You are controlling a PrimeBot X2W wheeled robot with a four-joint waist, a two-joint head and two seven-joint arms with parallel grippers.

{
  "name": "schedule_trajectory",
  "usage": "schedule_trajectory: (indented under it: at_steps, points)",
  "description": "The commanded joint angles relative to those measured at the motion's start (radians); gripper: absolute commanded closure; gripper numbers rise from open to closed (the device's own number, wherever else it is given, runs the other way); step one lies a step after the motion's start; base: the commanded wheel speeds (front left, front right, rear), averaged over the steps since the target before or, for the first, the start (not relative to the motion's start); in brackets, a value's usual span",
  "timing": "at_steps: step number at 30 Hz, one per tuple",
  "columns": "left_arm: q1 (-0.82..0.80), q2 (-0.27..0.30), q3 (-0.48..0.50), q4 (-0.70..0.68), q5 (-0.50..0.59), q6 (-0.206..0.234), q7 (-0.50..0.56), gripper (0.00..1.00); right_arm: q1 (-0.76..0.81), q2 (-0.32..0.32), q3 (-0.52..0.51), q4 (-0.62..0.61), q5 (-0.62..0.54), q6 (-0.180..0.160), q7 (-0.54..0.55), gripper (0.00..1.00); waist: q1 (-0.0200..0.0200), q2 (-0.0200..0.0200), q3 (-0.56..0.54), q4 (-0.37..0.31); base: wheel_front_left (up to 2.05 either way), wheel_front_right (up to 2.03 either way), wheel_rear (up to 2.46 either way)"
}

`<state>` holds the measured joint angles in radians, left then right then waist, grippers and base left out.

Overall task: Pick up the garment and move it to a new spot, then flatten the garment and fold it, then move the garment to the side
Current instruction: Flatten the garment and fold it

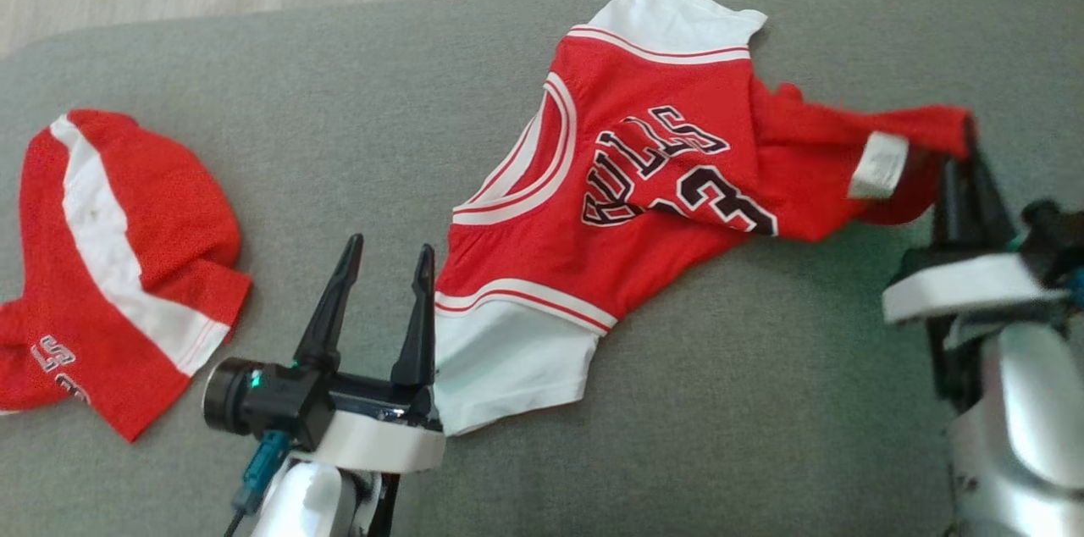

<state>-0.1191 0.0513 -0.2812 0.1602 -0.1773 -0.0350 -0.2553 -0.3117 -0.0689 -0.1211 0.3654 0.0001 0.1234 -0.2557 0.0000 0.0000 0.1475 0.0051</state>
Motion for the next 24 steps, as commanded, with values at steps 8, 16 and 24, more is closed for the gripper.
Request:
schedule_trajectory:
  at_steps: [8, 16, 24]
  points:
    - [-0.045, -0.001, 0.004, -0.036, -0.017, 0.007, -0.006, 0.0, -0.199, -0.079, -0.021, -0.133, -0.021, 0.007, 0.125, 1.0, 0.0, 0.0, 0.039, 0.066, 0.0, 0.0, 0.0]
    - [-0.068, -0.001, -0.029, -0.033, -0.033, 0.016, -0.006, 0.0, -0.365, -0.089, -0.018, -0.118, -0.067, 0.007, 0.256, 1.0, 0.0, 0.0, 0.067, 0.14, 0.0, 0.0, 0.0]
    - [-0.087, -0.001, -0.051, -0.035, -0.049, 0.024, -0.006, 0.0, -0.557, -0.125, 0.09, 0.123, -0.114, 0.007, 0.324, 1.0, 0.0, 0.0, 0.112, 0.199, 0.0, 0.0, 0.0]
